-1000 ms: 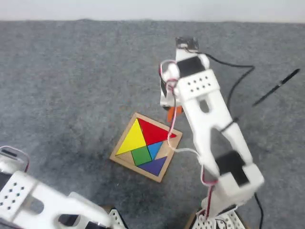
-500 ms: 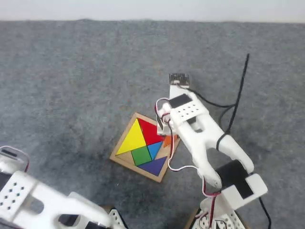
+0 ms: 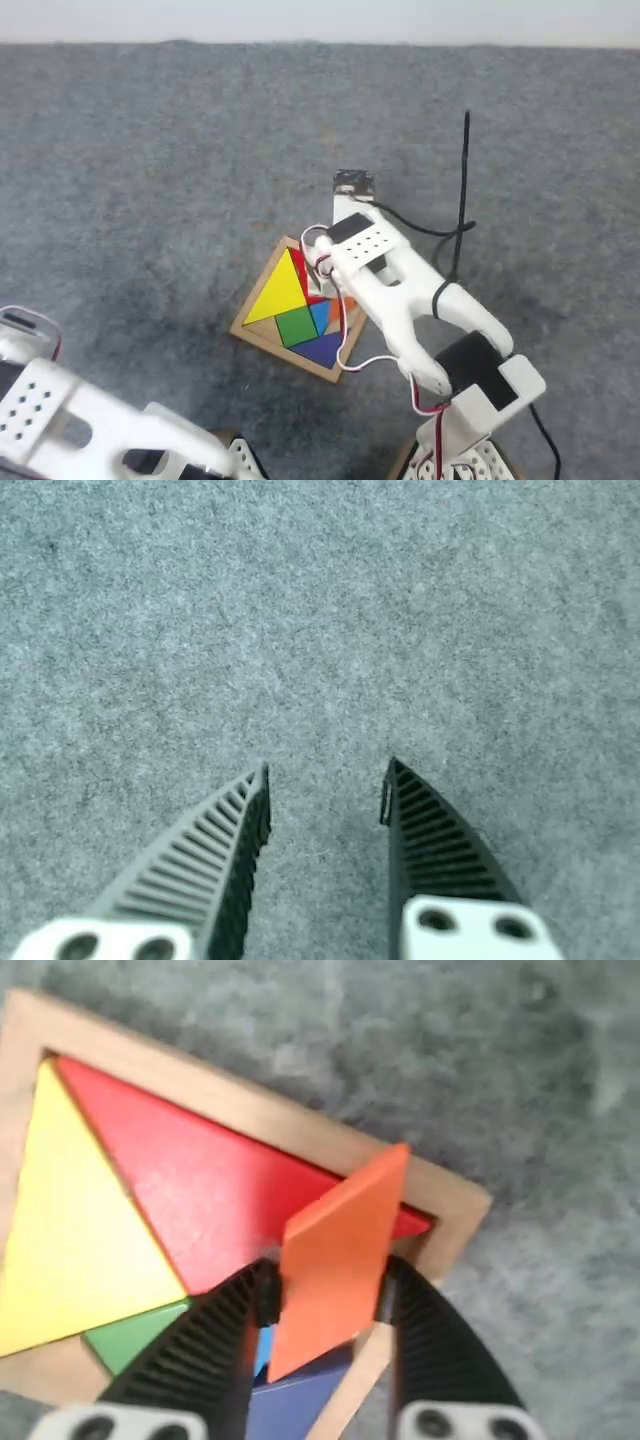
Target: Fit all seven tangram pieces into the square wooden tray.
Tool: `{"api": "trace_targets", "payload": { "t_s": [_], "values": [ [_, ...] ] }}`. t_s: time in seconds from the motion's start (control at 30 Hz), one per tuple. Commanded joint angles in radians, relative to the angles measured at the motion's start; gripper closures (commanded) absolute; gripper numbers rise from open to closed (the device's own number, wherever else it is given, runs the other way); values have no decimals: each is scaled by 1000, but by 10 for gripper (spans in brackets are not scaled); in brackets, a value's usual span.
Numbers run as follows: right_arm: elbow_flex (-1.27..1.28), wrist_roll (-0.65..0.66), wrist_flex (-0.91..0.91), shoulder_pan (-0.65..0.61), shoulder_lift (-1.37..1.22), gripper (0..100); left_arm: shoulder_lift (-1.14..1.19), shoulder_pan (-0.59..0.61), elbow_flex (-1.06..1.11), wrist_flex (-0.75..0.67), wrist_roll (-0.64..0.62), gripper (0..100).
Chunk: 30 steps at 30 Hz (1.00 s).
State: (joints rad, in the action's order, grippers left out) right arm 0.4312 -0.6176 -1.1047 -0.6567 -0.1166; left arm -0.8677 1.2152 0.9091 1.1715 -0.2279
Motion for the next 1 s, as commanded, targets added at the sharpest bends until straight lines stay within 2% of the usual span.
{"api": "trace_targets", "payload": {
  "t_s": [0.0, 0.1, 0.23, 0.33, 0.47, 0.6, 0.77, 0.97],
  "values": [
    [-20, -5, 1, -19, 4, 767, -29, -5, -13, -8, -18, 823],
    [-43, -3, -42, -16, 18, 750, -29, -5, -13, -8, -41, 823],
    [-153, -2, -205, 5, 54, 750, -29, -5, -13, -8, -43, 823],
    [-255, 87, -320, 22, 93, 750, -29, -5, -13, -8, -41, 823],
    [-348, 201, -386, 38, 136, 750, -29, -5, -13, -8, -41, 823],
    [-364, 264, -344, 70, 142, 781, -29, -5, -13, -8, -41, 823],
    [-293, 373, -156, 154, 76, 986, -29, -5, -13, -8, -41, 823],
    [-238, 480, -42, 217, -25, 991, -29, -2, -13, -8, -40, 823]
  ]
}}
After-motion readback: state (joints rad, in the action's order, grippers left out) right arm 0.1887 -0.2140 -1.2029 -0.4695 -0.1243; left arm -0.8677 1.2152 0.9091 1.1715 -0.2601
